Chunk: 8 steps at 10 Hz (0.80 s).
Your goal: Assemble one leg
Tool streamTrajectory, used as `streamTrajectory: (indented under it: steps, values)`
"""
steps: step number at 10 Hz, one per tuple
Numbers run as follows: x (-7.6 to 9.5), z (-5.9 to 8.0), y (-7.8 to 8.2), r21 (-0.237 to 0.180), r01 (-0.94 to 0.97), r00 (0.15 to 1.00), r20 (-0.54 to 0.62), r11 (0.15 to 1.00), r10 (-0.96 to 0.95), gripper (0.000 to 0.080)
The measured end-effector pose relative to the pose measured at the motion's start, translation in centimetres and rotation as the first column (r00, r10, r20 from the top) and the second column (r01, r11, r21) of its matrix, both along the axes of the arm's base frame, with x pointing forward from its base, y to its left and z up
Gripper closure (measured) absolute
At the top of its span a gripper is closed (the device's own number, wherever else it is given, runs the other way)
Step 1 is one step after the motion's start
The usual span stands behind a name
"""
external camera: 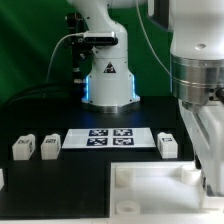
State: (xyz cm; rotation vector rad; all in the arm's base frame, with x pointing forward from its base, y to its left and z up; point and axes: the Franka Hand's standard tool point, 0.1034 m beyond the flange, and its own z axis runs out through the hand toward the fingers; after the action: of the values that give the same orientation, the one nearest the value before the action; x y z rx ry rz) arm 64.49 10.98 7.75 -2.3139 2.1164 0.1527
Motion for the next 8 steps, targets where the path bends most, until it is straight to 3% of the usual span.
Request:
streamTrajectory:
  steps: [2, 4, 7, 8]
  values:
    - [-0.2, 0.5, 1.2, -0.043, -0.356, 0.934, 0.024, 0.934, 0.357, 0.0156]
    - [-0.5, 0.6, 0.8, -0.042, -0.559, 0.828, 0.033, 0.828, 0.560, 0.0151]
    - [-0.3, 0.2, 0.3, -0.049, -0.824, 0.560, 0.086, 0.565, 0.824, 0.0151]
    - [-0.7, -0.3, 0.0, -0.029, -0.854, 0.515, 0.104, 0.520, 0.851, 0.0151]
